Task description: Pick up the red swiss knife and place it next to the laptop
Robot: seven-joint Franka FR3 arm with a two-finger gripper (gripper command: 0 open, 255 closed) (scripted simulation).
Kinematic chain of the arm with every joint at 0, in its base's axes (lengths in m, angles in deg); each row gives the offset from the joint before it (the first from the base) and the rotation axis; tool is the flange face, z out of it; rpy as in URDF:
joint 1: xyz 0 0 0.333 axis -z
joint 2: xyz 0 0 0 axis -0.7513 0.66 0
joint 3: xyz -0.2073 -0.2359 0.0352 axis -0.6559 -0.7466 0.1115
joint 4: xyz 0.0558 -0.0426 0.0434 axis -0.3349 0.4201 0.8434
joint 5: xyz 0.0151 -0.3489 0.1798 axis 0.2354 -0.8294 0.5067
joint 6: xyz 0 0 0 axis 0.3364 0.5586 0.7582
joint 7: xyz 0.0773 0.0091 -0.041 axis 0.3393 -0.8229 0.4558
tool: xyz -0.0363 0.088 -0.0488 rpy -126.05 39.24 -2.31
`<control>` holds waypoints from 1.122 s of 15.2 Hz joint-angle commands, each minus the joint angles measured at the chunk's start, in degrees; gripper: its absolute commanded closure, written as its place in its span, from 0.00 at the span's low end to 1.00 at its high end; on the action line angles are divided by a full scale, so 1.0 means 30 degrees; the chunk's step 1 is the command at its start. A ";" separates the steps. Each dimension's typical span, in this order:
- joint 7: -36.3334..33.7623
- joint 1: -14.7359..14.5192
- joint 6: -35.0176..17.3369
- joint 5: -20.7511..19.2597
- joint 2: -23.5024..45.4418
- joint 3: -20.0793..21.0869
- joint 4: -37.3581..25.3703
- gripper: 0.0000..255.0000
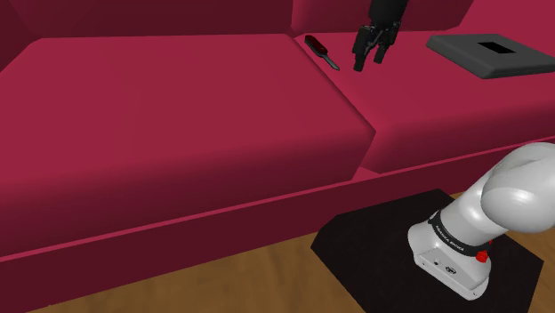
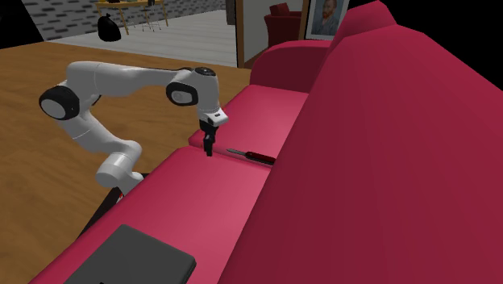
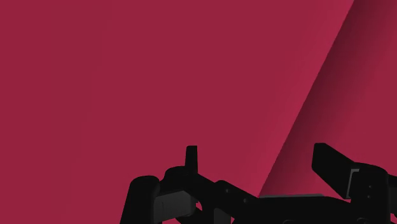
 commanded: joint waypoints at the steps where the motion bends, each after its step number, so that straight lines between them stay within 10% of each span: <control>1: -0.0553 0.0108 -0.0123 -0.0038 0.1542 0.0109 -0.1512 0.00; 12: -0.3165 0.0382 0.0929 -0.0593 0.9705 0.0164 -1.1187 0.00; 17: -0.3160 0.0388 -0.0423 -0.0580 0.9495 0.0148 -0.9625 0.00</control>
